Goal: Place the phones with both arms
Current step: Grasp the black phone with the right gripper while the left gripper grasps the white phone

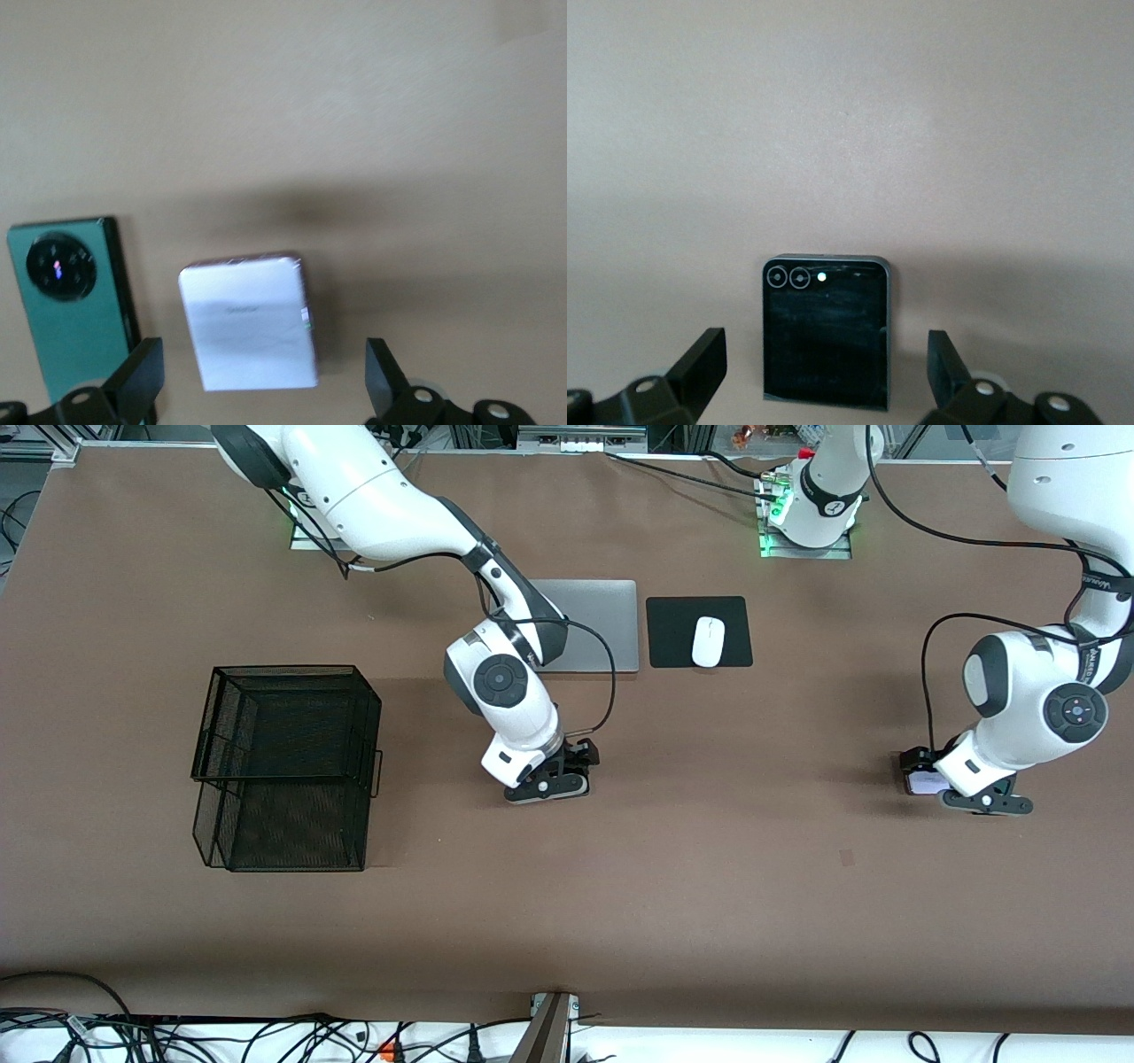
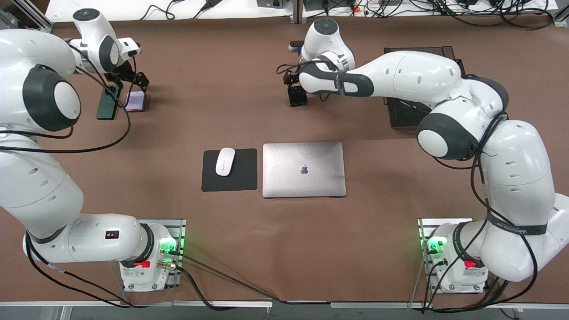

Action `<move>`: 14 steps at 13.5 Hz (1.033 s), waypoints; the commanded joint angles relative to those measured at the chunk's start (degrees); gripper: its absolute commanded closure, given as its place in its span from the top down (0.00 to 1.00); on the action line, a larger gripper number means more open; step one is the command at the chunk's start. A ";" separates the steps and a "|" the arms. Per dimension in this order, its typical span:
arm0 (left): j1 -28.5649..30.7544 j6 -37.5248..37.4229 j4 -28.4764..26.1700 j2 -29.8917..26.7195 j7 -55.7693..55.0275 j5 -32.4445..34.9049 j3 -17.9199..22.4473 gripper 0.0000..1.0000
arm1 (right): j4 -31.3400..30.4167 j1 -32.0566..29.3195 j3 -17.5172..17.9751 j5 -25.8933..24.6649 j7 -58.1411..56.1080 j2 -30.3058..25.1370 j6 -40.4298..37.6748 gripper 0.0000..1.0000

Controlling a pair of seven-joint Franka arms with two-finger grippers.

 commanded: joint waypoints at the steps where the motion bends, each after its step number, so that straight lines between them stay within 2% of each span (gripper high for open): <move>1: 2.32 3.96 -4.78 -2.12 -1.82 -1.22 -1.03 1.00 | 2.42 1.43 -0.68 -1.99 1.36 1.91 0.23 1.00; 5: 3.73 10.65 -8.48 -1.50 -1.82 -2.54 -1.21 1.00 | 2.33 3.02 -1.91 -2.87 1.45 3.05 1.55 1.00; 9: 4.43 13.29 -8.75 -0.01 -1.82 -2.98 -1.47 1.00 | 2.33 4.42 -2.79 -2.96 1.45 4.28 2.61 1.00; 11: 4.43 13.82 -8.75 0.60 -1.73 -2.98 -1.47 1.00 | 1.98 5.65 -3.75 -5.75 1.45 4.28 2.52 1.00; 14: 4.52 13.91 -8.23 1.74 -1.64 -3.07 -1.82 1.00 | 1.81 5.92 -3.84 -7.34 1.45 4.81 2.52 1.00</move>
